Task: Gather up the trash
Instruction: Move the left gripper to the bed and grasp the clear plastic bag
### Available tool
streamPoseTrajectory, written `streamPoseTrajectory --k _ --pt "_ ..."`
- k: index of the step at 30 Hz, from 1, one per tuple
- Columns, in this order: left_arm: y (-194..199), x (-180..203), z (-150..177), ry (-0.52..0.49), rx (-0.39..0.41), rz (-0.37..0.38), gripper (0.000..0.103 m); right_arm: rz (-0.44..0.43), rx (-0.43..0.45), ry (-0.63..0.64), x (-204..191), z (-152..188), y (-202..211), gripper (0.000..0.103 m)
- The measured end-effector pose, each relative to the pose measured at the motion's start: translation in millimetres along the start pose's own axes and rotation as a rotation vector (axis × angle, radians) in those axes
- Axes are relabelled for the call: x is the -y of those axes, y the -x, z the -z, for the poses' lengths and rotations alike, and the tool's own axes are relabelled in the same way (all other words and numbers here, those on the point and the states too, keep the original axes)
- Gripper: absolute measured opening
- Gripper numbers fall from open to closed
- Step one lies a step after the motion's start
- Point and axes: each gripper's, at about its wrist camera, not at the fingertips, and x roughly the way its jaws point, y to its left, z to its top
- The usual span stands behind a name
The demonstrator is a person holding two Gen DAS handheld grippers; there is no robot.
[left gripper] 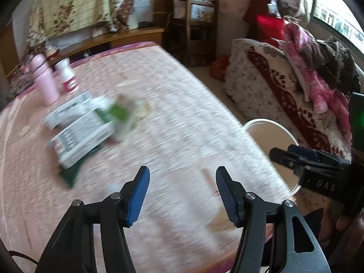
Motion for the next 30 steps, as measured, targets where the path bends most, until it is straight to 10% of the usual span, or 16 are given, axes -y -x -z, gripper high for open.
streamPoseTrajectory --k 15,19,30 --pt "-24 -87 48 0.048 -0.085 -0.087 0.068 -0.106 -0.059 0.131 -94 -6 -42 0.069" --pt "-30 -99 50 0.068 -0.116 -0.037 0.023 -0.121 -0.071 0.153 -114 -12 -54 0.069" --pt "20 -170 22 0.194 0.011 -0.058 0.016 -0.209 -0.131 0.178 -172 -29 -93 0.069"
